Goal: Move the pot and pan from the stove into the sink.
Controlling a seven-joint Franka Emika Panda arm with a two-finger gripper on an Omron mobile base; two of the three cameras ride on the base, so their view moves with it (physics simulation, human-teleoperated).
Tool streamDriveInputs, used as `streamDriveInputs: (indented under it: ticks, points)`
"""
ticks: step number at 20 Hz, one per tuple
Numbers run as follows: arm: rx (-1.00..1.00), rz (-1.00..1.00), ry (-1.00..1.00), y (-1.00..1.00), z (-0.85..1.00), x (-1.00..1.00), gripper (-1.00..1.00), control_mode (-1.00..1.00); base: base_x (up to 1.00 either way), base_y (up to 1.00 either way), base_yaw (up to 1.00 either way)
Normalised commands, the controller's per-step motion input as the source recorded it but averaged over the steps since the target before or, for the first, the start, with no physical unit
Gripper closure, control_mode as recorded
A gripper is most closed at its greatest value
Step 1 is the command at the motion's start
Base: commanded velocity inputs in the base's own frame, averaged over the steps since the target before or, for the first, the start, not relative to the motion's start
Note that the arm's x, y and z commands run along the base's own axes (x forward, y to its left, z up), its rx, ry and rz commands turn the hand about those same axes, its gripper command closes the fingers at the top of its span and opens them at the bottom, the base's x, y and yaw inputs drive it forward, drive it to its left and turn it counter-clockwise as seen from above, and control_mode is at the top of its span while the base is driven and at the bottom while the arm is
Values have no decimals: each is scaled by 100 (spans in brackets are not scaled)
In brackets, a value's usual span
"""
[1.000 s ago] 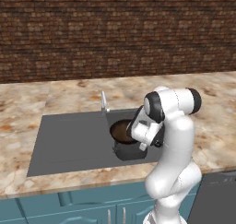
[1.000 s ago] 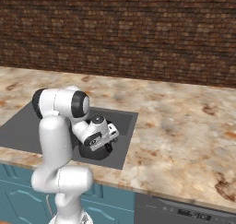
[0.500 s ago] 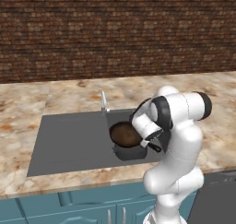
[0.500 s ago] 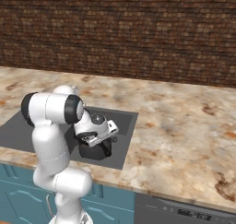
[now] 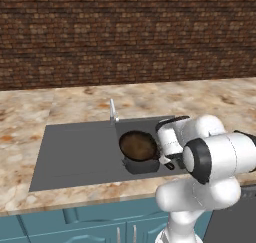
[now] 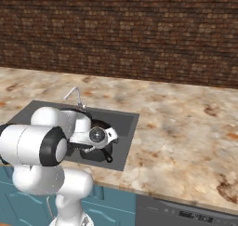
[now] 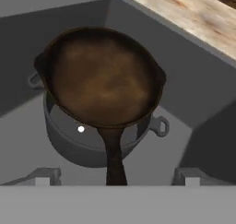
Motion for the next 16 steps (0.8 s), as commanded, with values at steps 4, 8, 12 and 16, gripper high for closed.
streamDriveInputs:
  ticks: [4, 8, 12, 16]
  points:
    - [11, 2, -3, 0, 86, -43, -100, -100, 0, 0, 0]
    - [10, 0, -6, 8, 100, -28, -100, -100, 0, 0, 0]
    - [7, 0, -9, 3, 96, -44, -100, -100, 0, 0, 0]
    - [3, 2, -21, 0, 69, -74, -100, -100, 0, 0, 0]
